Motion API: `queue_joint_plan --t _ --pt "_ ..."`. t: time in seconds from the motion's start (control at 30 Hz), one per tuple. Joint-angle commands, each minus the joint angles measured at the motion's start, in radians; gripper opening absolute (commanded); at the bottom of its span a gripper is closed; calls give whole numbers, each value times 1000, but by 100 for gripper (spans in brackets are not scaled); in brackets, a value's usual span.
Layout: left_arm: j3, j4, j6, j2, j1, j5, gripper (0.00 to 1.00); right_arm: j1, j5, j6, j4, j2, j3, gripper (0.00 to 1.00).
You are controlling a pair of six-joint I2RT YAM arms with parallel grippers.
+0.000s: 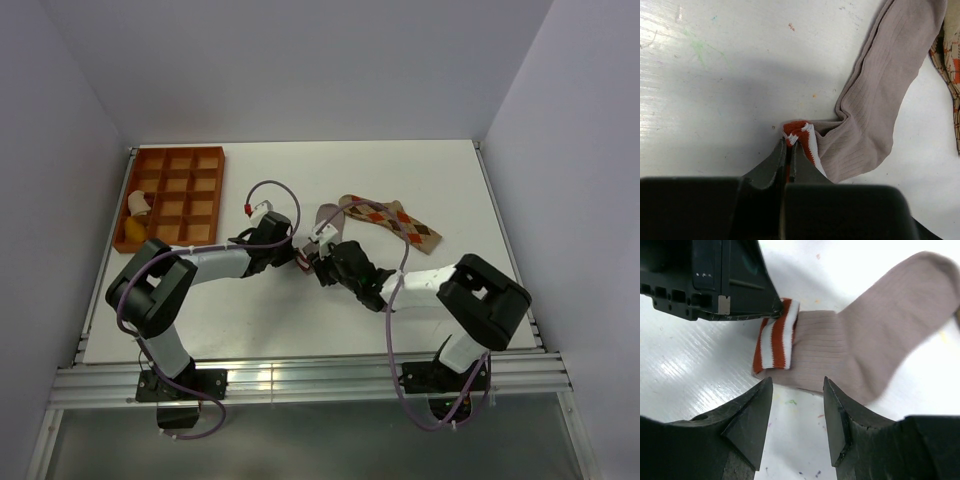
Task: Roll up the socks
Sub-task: Roll the sock at the center of the board.
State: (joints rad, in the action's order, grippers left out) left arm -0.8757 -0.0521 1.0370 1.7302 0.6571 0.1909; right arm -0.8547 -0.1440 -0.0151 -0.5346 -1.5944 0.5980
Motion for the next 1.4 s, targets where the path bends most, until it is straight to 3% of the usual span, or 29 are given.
queue_joint_plan --t 0.0,0.87,1.17,1.37 --pt "-9 49 -3 -9 7 25 0 9 -14 1 -103 76 -36 53" --pt "-22 75 -3 -27 7 -11 0 -162 -144 -206 -82 -177 134 54" --pt "-22 70 -3 -21 7 -25 0 -172 -233 -240 -71 -252 183 52" --pt "-19 70 -3 -29 7 -27 0 -172 -250 -232 -21 -300 216 44"
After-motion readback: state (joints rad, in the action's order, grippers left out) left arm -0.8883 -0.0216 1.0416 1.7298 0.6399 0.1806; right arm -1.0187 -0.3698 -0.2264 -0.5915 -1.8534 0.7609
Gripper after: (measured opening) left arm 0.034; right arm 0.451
